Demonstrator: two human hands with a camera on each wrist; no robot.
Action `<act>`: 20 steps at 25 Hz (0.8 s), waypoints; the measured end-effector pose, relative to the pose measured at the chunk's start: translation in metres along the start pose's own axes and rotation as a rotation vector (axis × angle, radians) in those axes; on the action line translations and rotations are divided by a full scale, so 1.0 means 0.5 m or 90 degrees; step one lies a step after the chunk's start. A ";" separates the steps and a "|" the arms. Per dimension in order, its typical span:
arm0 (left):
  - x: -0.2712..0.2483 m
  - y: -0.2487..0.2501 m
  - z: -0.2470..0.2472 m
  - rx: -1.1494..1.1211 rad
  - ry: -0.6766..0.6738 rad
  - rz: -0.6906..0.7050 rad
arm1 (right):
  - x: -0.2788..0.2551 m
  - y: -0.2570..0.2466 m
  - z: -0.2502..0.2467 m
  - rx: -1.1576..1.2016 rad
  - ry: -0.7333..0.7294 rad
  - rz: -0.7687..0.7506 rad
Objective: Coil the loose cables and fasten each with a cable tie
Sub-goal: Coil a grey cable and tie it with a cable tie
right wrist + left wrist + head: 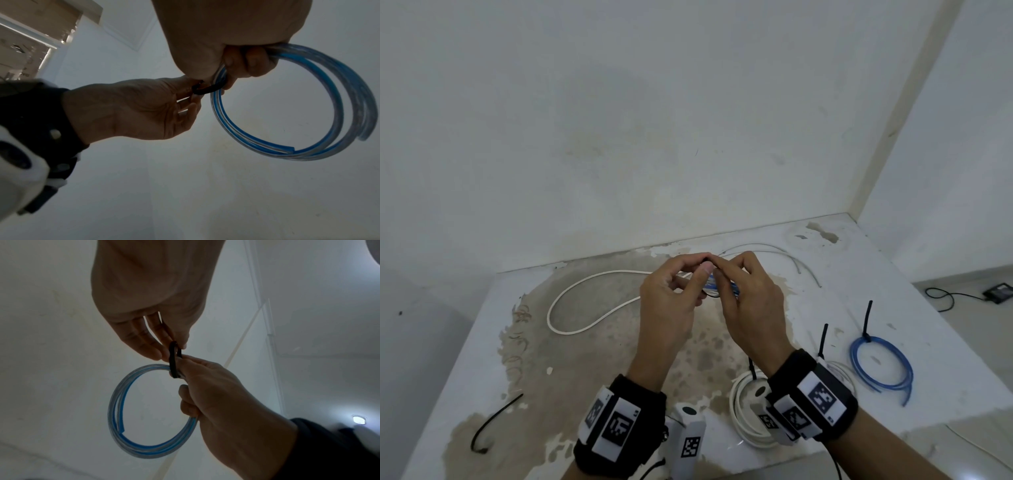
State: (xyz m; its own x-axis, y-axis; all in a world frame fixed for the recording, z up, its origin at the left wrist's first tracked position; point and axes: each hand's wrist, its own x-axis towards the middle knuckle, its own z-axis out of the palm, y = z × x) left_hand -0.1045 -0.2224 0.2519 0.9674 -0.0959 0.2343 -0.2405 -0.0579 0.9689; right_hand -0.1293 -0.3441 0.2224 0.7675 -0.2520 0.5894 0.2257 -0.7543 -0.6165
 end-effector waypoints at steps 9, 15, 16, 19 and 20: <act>0.005 -0.001 0.019 -0.010 -0.023 -0.016 | 0.009 0.017 -0.019 0.075 -0.037 0.060; 0.008 0.002 0.024 -0.029 -0.024 -0.034 | 0.019 0.022 -0.034 0.155 -0.114 0.068; 0.010 0.003 0.024 -0.030 -0.018 -0.031 | 0.019 0.022 -0.035 0.191 -0.127 0.089; 0.008 0.005 0.028 -0.003 -0.011 -0.015 | 0.020 0.020 -0.041 0.326 -0.116 0.180; 0.007 0.008 0.029 0.006 -0.014 -0.013 | 0.020 0.019 -0.046 0.368 -0.107 0.196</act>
State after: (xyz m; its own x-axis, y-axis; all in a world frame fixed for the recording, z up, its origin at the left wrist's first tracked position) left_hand -0.1030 -0.2373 0.2554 0.9702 -0.1165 0.2126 -0.2215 -0.0695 0.9727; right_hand -0.1333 -0.3674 0.2344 0.9208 -0.2704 0.2811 0.2298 -0.2062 -0.9512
